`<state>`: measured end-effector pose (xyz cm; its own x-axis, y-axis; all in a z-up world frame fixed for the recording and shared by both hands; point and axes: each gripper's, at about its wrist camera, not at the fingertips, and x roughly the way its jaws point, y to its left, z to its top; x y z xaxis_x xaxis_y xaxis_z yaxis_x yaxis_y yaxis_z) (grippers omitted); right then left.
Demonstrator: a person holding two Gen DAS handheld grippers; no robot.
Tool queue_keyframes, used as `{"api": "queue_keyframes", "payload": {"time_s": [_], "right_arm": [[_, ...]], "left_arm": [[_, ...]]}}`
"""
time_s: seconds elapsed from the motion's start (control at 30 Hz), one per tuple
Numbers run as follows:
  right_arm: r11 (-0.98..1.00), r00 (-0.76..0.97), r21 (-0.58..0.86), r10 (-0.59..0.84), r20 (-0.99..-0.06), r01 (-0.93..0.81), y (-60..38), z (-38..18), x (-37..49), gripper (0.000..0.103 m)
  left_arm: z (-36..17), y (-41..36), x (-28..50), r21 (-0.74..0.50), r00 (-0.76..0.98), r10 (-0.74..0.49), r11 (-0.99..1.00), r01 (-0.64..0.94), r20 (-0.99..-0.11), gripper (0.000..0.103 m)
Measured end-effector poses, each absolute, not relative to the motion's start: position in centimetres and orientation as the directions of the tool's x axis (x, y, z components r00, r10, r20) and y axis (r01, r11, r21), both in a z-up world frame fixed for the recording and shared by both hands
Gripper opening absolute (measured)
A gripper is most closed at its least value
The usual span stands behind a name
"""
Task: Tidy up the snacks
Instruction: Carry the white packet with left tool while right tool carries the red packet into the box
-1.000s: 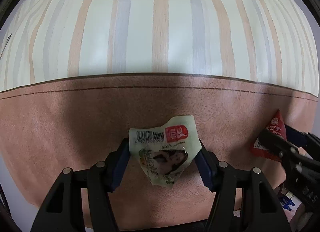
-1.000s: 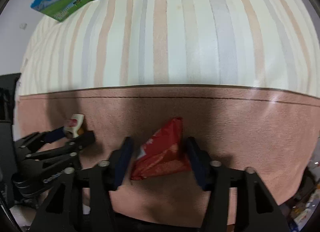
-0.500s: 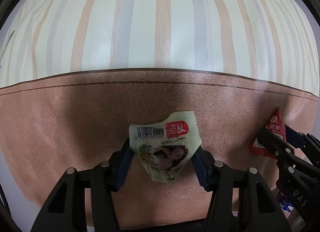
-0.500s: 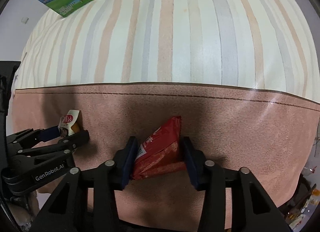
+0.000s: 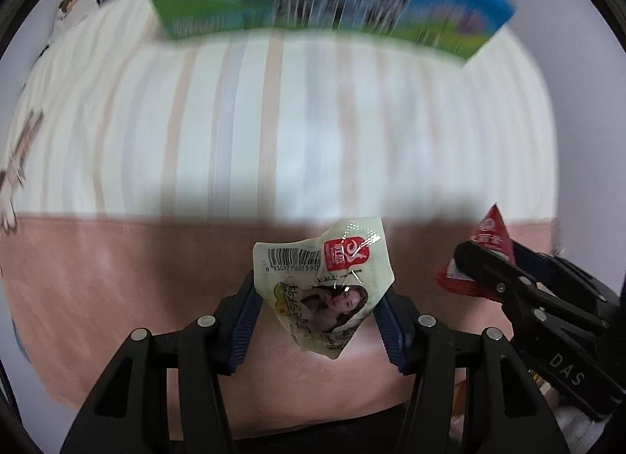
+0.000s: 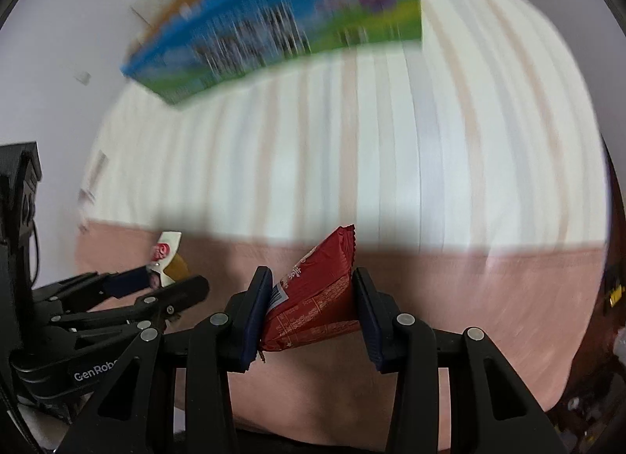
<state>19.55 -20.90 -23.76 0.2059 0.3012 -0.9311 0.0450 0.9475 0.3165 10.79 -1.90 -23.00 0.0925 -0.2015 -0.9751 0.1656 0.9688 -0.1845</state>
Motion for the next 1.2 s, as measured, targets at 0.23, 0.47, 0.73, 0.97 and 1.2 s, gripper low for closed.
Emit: {"api": "queue_keyframes", "payload": {"time_s": [0.23,0.47,0.73,0.97,1.2], "right_arm": [[0.937,0.369,0.349,0.336,-0.867,-0.031,-22.6,-13.8,28.6,0.045],[0.955,0.391,0.292,0.289,-0.874,-0.054,-21.3,-10.1,42.1,0.045],[0.974,0.239,0.225,0.228,-0.944,-0.037,-19.9,-14.7,53.3,0.045],[0.978,0.082,0.203,0.206,-0.975,-0.035,-19.1,-19.8,57.3,0.048],[0.992,-0.008,0.114,0.113,-0.994,-0.051,-19.3,-22.6,58.3,0.094]], "left_arm": [[-13.7,-1.7,18.3,-0.260,0.220,-0.300,0.946,0.193,-0.928,0.053],[-9.7,-2.8,30.2,-0.181,0.262,-0.236,0.959,0.220,-0.936,0.053],[-14.4,-3.2,42.4,-0.180,0.075,-0.193,0.973,0.147,-0.978,0.053],[-18.2,-3.8,46.6,-0.107,-0.008,-0.107,0.982,0.159,-0.994,0.054],[-20.0,-3.4,47.4,-0.128,-0.041,-0.123,0.981,0.147,-0.992,0.077]]}}
